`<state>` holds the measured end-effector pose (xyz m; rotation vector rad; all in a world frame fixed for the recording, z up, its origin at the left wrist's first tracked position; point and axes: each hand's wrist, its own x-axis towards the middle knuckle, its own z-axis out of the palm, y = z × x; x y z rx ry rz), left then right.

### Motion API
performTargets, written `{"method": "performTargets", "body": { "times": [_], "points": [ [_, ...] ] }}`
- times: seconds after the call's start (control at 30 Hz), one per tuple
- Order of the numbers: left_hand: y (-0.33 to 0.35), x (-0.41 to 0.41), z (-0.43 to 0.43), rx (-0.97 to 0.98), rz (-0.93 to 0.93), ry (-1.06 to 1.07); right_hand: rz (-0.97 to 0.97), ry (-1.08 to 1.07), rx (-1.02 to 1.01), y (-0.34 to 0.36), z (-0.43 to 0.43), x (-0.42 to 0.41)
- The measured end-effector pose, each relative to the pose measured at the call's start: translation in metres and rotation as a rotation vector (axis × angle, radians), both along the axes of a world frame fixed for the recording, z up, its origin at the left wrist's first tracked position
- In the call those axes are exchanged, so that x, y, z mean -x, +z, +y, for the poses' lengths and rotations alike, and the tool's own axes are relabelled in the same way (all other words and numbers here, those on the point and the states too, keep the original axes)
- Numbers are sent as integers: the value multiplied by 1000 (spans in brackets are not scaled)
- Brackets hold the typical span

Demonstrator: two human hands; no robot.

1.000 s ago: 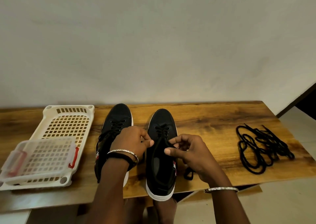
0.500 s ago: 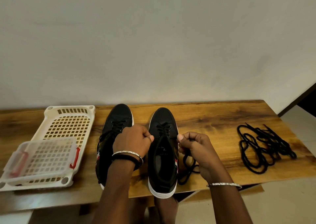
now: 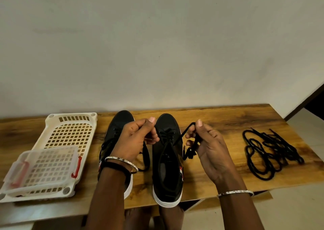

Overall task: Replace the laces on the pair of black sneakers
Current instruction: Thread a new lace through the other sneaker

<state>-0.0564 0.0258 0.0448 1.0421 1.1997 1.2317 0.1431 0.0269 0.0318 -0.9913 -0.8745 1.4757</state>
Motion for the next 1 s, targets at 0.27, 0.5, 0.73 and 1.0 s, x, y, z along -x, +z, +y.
{"method": "performTargets", "body": {
  "times": [0.27, 0.5, 0.73, 1.0],
  "points": [
    [48, -1, -6, -93, -36, 119, -71, -52, -126, 38, -5, 4],
    [109, -3, -27, -182, -6, 131, -222, -53, -202, 98, -19, 5],
    [187, -11, -46, -263, 130, 97, -263, -90, -42, 188, -25, 0],
    [280, -15, -72, -198, -22, 69, -381, -74, -129, 284, -42, -4]
  ]
}}
